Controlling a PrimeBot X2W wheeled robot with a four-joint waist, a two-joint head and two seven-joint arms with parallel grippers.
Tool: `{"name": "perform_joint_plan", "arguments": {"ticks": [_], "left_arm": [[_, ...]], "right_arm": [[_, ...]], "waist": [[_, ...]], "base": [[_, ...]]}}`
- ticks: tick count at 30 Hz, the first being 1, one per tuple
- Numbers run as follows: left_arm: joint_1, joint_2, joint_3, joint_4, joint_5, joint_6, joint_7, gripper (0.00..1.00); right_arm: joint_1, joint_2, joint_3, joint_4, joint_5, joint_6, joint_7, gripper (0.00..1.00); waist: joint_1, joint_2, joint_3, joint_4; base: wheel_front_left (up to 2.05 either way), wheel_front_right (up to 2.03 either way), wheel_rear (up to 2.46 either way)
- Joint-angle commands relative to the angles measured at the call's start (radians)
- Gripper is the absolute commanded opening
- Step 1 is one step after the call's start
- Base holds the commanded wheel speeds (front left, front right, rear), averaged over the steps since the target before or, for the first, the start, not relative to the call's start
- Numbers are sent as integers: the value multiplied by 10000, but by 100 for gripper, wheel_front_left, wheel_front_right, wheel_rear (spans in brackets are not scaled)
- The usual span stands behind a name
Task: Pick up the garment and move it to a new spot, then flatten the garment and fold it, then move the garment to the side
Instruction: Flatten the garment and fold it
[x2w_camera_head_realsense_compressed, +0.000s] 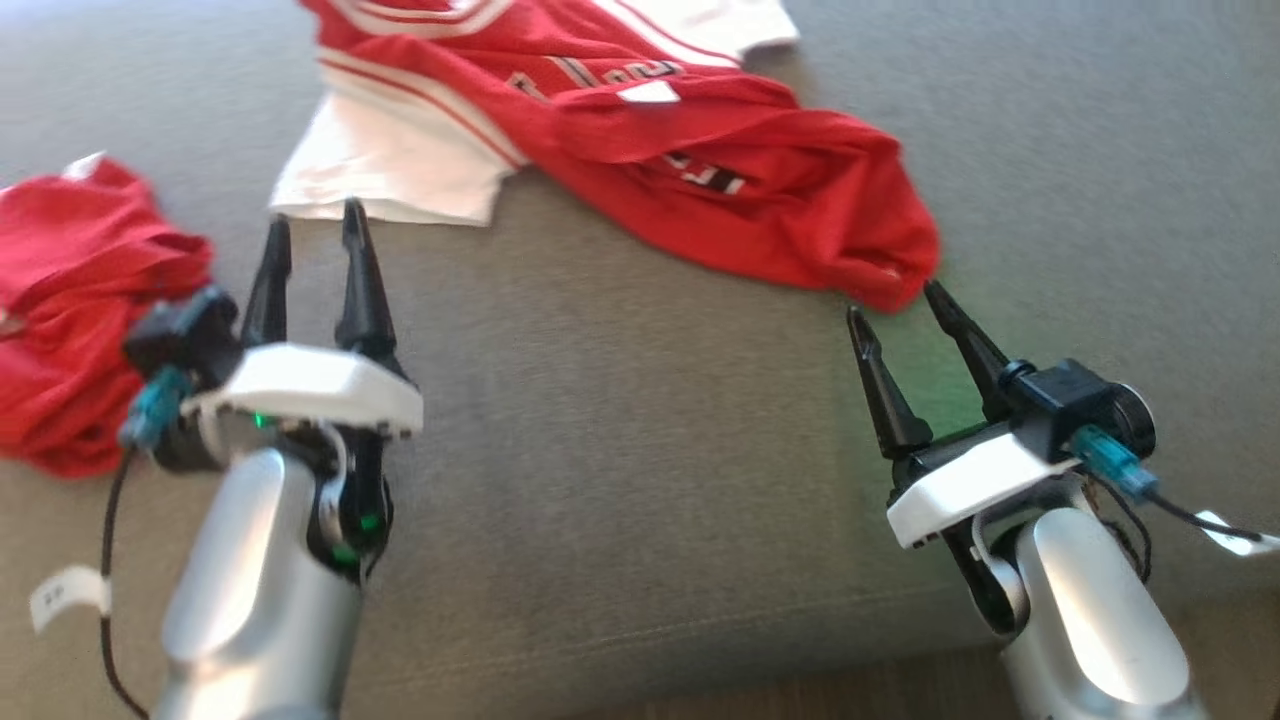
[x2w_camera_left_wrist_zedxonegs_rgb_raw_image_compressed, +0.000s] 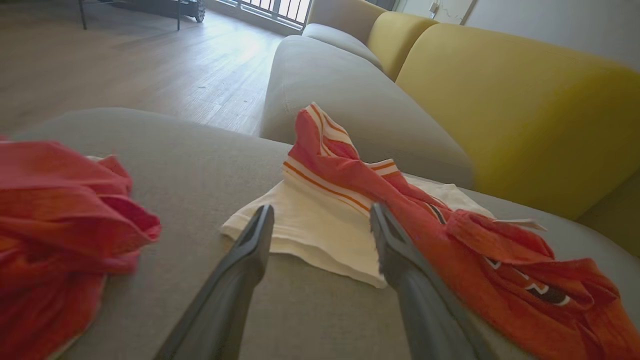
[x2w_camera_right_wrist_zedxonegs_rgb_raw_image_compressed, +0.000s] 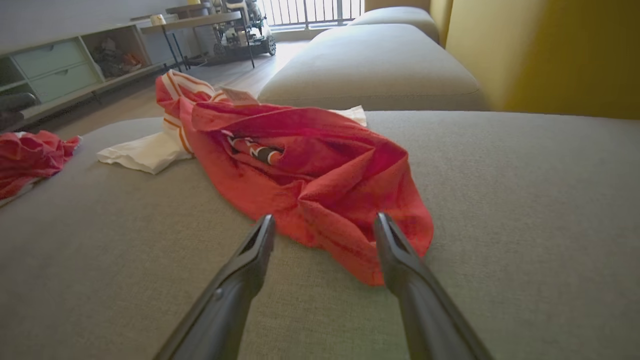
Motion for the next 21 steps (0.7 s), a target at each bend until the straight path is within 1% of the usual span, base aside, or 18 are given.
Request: {"name": "perform_joint_plan", "arguments": {"ticks": [1,5,10,14,21], "left_arm": [[-314,190,431,-440,27,22,-76,100],[312,-30,289,-698,326,-141,-77,100],[544,-211,277,-799,326,-286,-77,100],[544,-276,267,-844,338,-357,-77,100],[427,-313,348,-952,354,-372,-77,100]], "right_arm": [[-284,23,175,-226,-137,-2,1,100],[-516,-39,-65,473,-751,-2,54,100],[-902,-133,-304,1359,-1330,-2,76,100],[-1256,-135,-526,2052,-1571,-2,73,100],[-1963,-199,-1151,3038,-1569,-2,-6,100]], "waist": [[0,0,-231,514],[0,0,-284,1084],[0,0,-242,1516],[0,0,-152,1684],[0,0,126,1743]], "base": [[0,0,0],[0,0,0],[0,0,0],[0,0,0],[0,0,0]]}}
